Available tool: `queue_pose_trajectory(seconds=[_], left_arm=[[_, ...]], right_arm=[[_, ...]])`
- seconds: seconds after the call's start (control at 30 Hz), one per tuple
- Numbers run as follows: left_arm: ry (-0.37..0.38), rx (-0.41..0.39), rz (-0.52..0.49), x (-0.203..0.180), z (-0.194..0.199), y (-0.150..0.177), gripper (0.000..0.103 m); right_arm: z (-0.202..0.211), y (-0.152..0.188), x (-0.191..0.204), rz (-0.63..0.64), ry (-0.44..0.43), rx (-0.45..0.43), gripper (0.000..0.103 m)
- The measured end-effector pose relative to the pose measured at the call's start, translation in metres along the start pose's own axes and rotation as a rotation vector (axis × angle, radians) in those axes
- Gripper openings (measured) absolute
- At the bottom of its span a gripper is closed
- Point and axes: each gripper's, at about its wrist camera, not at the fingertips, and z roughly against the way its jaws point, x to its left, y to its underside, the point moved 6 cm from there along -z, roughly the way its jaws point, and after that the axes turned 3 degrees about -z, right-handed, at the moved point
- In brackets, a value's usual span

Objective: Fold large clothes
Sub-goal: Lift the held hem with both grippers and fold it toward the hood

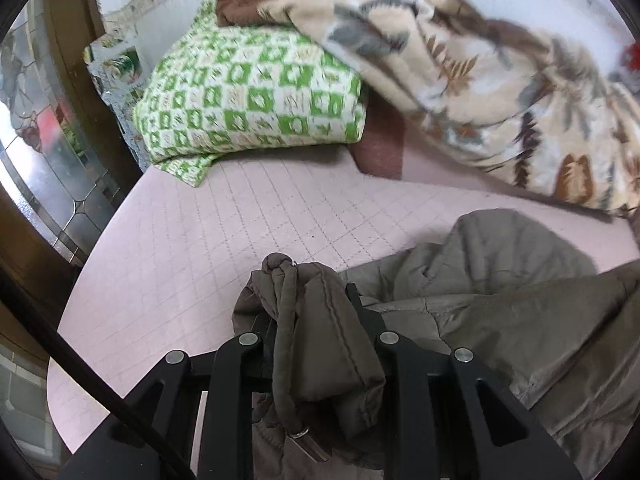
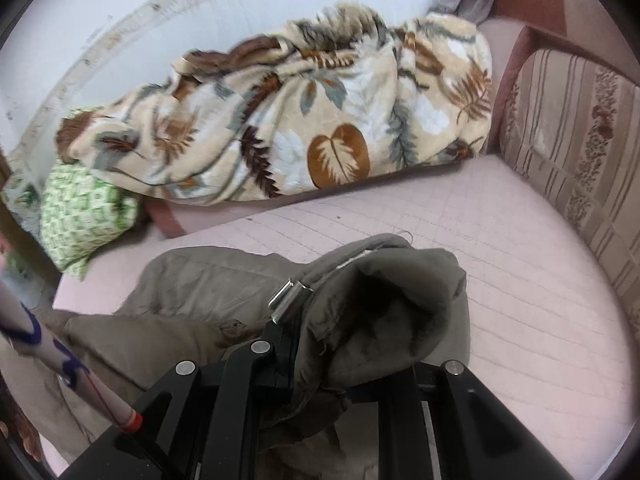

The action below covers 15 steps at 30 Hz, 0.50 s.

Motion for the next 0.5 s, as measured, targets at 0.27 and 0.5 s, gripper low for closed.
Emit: queue_pose_trajectory(seconds=[0.27, 0.5], left_arm=[[-0.032, 0.044, 0.037, -0.012, -0.077, -0.005, 0.028], [-0.055, 0.040, 0.057, -0.022, -0.110, 0.003, 0.030]], right_arm=[[-0.087, -0.010, 0.000, -0.027, 0.035, 0.060, 0.019], [-0.134, -0.002, 0.002, -0.002, 0.060, 0.094, 0.021]])
